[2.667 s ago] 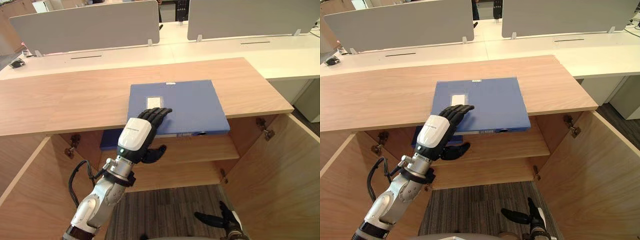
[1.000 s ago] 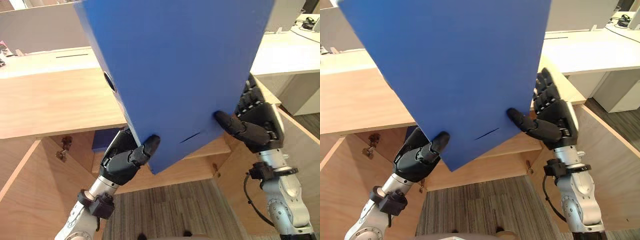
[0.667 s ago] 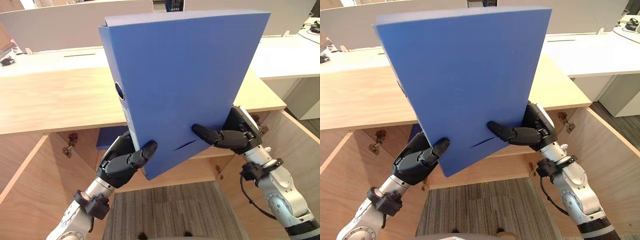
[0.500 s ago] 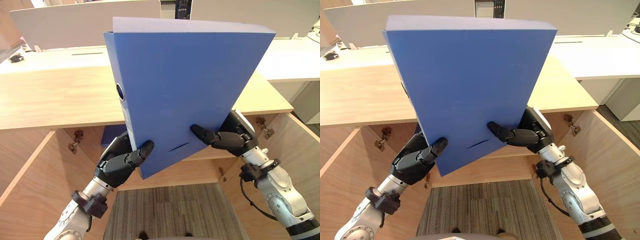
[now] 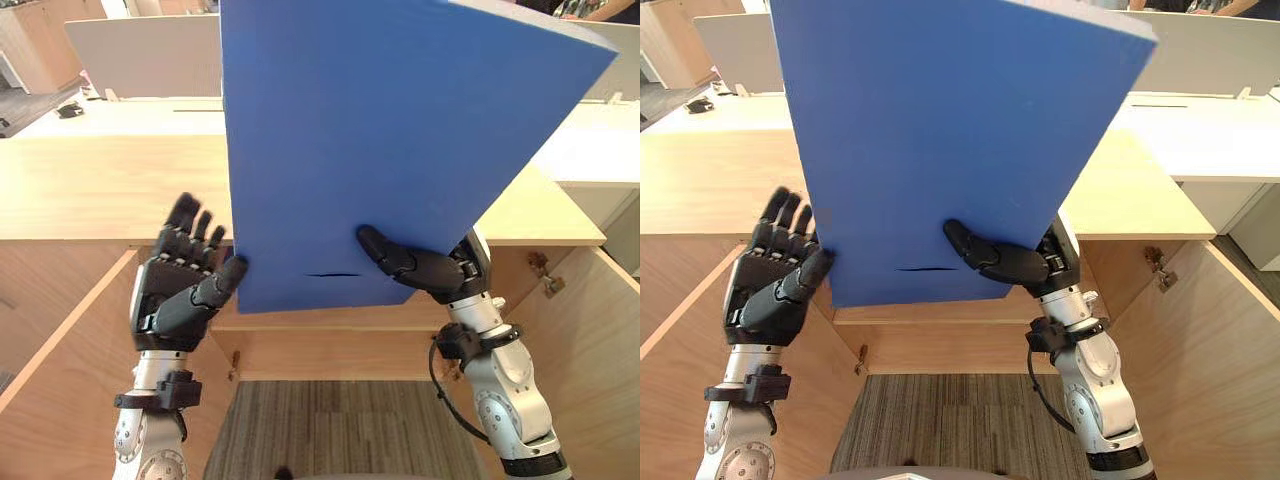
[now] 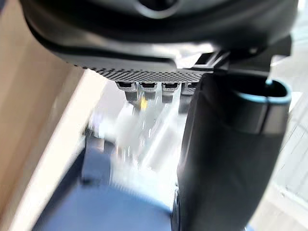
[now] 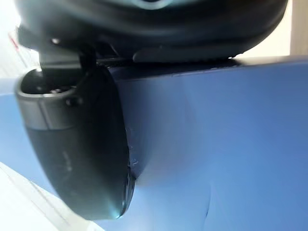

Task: Walk over to the cabinet, pick up the folder, carry it to the office cabinet, place the folder inside the office cabinet, then close the office cabinet door

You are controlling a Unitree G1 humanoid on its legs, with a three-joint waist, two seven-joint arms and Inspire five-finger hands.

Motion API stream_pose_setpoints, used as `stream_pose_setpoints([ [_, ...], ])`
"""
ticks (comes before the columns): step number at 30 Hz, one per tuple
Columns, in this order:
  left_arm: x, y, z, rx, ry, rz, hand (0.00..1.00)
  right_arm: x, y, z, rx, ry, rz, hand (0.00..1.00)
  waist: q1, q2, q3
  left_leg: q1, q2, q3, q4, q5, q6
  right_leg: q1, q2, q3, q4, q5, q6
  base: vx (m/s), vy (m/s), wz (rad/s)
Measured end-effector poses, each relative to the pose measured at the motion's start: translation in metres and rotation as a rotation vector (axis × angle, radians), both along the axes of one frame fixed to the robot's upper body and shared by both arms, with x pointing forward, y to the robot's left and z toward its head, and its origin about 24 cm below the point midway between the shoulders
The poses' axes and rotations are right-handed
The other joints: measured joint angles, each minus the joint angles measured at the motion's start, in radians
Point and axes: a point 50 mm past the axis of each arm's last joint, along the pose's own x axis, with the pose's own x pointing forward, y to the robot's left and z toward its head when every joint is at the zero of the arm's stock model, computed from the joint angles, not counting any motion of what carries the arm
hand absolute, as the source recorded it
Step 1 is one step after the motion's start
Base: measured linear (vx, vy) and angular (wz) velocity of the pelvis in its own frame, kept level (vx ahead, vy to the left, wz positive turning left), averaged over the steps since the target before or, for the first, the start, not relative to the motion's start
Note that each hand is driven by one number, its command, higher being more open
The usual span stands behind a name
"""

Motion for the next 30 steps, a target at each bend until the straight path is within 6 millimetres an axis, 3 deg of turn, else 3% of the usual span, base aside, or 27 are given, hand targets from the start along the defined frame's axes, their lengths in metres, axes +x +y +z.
stream_pose_setpoints([
  [5, -0.024, 0.03, -0.05, 0.047, 0.31, 0.285, 1.0, 0.001, -0.011, 0.003, 0.033, -0.017, -0.071, 0.0, 0.0, -0.004, -0.002, -0.01, -0.001, -0.006, 0.0, 0.002, 0.001, -0.007, -0.001, -0.008, 0.0, 0.0, 0.0, 0.0, 0.008, 0.05],
  [12, -0.048, 0.023, -0.1, 0.182, 0.622, 0.278, 1.0, 0.0, 0.002, -0.003, -0.079, -0.008, -0.043, 0.0, -0.001, -0.004, -0.001, -0.03, 0.0, -0.01, 0.0, 0.002, 0.001, -0.025, -0.002, -0.012, -0.001, 0.0, 0.0, 0.0, 0.003, 0.01],
  [14, -0.054, 0.019, -0.118, 0.188, 0.712, 0.268, 1.0, -0.001, 0.011, -0.01, -0.142, 0.013, -0.007, 0.0, -0.003, -0.005, -0.001, -0.032, 0.002, -0.009, 0.0, 0.002, 0.001, -0.027, -0.002, -0.012, -0.001, 0.0, 0.0, 0.0, 0.0, 0.0],
  [16, -0.063, 0.011, -0.148, 0.186, 0.861, 0.23, 1.0, -0.002, 0.026, -0.03, -0.26, 0.064, 0.043, 0.0, -0.002, -0.005, -0.001, -0.042, 0.005, -0.009, 0.0, 0.002, 0.001, -0.038, -0.002, -0.012, 0.0, 0.0, 0.0, 0.0, 0.0, 0.0],
  [19, -0.075, 0.003, -0.175, 0.197, 1.019, 0.178, 1.0, -0.004, 0.042, -0.061, -0.396, 0.154, 0.114, 0.0, 0.001, -0.012, 0.008, -0.066, 0.008, -0.007, 0.006, 0.004, 0.001, -0.065, -0.004, -0.01, 0.006, 0.001, -0.001, 0.0, 0.0, 0.0],
  [21, -0.075, -0.002, -0.192, 0.236, 1.119, 0.107, 1.0, -0.003, 0.056, -0.087, -0.546, 0.207, 0.174, 0.0, 0.003, -0.025, 0.073, -0.12, 0.015, -0.008, 0.047, -0.002, -0.003, -0.117, -0.003, -0.01, 0.048, -0.003, -0.007, -0.05, 0.006, 0.01],
  [24, -0.055, -0.005, -0.199, 0.299, 1.148, 0.053, 1.0, 0.015, 0.065, -0.097, -0.717, 0.18, 0.177, 0.0, 0.006, -0.02, 0.193, -0.276, 0.046, -0.017, 0.254, -0.069, 0.004, -0.22, 0.001, -0.01, 0.144, -0.018, -0.013, -0.12, -0.026, 0.03],
  [28, -0.036, -0.006, -0.196, 0.316, 1.126, 0.058, 1.0, 0.035, 0.064, -0.103, -0.875, 0.157, 0.117, 0.0, 0.019, 0.028, 0.319, -0.445, 0.087, -0.034, 0.483, -0.164, 0.001, -0.376, 0.012, -0.01, 0.342, -0.093, -0.015, -0.17, 0.013, 0.02],
  [30, -0.022, -0.006, -0.19, 0.328, 1.081, 0.072, 1.0, 0.042, 0.064, -0.096, -0.864, 0.141, 0.088, 0.0, 0.025, 0.046, 0.34, -0.524, 0.091, -0.043, 0.549, -0.183, 0.004, -0.464, 0.005, -0.011, 0.433, -0.129, -0.016, -0.15, 0.021, 0.07],
])
